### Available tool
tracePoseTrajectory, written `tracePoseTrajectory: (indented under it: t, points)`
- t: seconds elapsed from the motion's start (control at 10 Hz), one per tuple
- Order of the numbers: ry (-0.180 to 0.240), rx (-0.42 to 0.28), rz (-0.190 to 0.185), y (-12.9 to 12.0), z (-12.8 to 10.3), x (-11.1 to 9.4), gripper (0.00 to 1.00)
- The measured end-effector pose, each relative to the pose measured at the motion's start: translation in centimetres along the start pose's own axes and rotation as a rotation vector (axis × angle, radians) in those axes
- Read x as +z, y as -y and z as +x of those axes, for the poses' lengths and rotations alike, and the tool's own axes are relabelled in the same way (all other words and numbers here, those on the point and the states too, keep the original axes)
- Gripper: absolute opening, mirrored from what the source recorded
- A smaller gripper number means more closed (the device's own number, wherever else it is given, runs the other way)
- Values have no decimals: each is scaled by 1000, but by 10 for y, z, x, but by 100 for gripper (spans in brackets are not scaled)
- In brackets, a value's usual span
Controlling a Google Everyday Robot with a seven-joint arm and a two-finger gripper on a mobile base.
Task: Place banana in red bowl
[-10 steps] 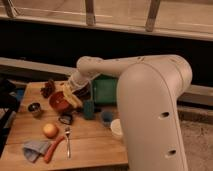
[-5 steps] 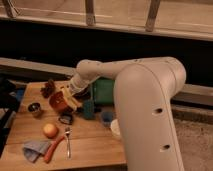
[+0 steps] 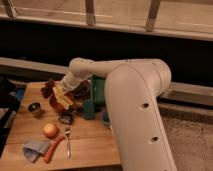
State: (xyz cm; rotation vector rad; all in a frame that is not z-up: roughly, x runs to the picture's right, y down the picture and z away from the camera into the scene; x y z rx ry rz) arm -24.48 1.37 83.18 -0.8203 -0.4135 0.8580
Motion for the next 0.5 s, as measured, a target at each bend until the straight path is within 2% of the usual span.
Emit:
tracePoseTrajectory:
  t: [0.2, 0.5]
  points:
    - [5, -11, -9, -4, -3, 3, 80]
    - [24, -7, 0, -1, -2, -1, 80]
